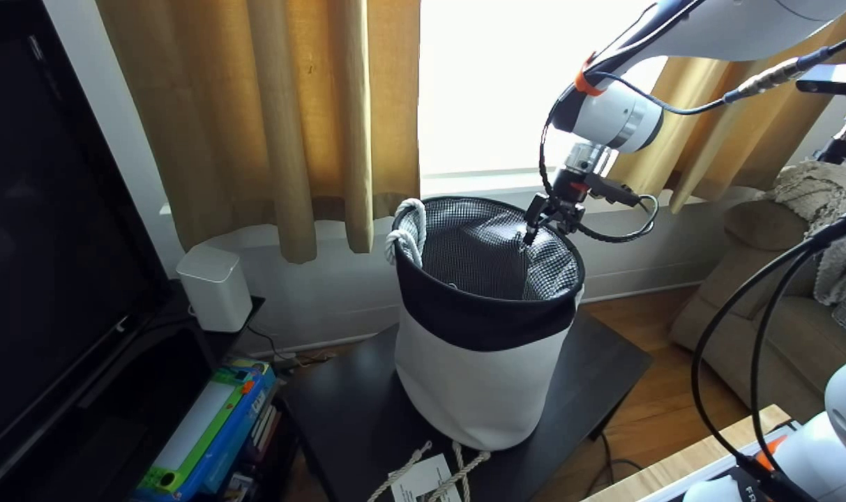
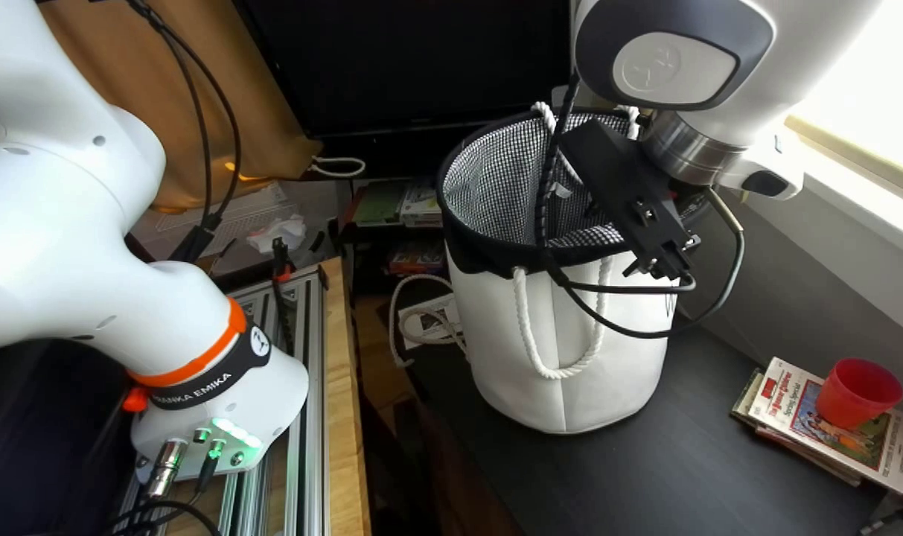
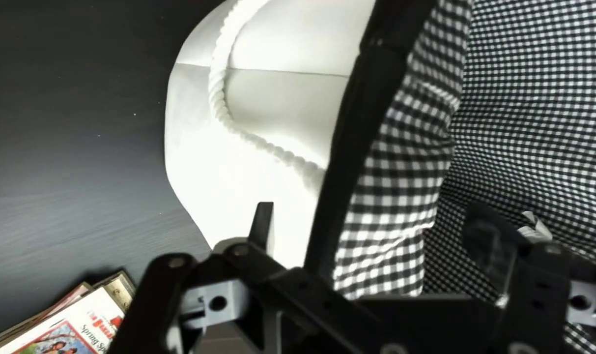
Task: Turn the laundry bag upside down
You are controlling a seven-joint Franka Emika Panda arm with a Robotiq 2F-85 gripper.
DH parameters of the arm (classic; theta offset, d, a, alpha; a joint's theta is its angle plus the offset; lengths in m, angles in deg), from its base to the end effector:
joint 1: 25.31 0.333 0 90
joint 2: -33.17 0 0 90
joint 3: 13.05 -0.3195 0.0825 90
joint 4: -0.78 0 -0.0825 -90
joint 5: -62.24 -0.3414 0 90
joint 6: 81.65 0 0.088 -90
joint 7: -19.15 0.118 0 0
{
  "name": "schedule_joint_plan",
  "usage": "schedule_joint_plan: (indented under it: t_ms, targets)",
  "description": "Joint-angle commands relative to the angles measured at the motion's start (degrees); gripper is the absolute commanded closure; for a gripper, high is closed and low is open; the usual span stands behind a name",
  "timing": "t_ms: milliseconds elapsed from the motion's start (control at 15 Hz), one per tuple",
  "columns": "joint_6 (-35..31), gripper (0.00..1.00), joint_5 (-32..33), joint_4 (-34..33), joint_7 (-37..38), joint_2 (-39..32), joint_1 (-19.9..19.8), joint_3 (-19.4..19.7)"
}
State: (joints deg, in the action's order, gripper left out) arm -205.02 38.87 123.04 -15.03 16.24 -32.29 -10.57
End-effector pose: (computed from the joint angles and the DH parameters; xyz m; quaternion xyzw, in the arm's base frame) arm 0.5094 -0.0645 0.2752 -0.9771 -0.0774 0.0701 0.1853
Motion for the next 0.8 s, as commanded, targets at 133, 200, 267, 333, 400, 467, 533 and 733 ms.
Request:
schedule_joint_plan:
  t_ms: [133, 200, 267, 333, 400, 467, 533, 733]
  targets:
    - [0.6, 0.50, -1.1, -4.2, -0.9, -3.8, -2.2, -2.6]
    - [0.8, 0.58, -0.8, -4.4, -0.7, -3.6, -2.3, -2.7]
    - [0.9, 0.65, -0.5, -4.6, -0.5, -3.3, -2.4, -2.8]
    - [1.1, 0.71, -0.4, -4.7, -0.4, -2.9, -2.5, -2.9]
    - [1.2, 0.80, -0.1, -4.8, -0.3, -2.6, -2.5, -2.9]
    - [1.3, 0.86, 0.4, -4.7, -0.2, -1.9, -2.5, -2.9]
    - [1.4, 0.93, 0.7, -4.7, -0.1, -1.3, -2.4, -2.9]
    - [2.4, 1.00, 2.1, -4.3, 0.7, 0.9, -2.0, -2.8]
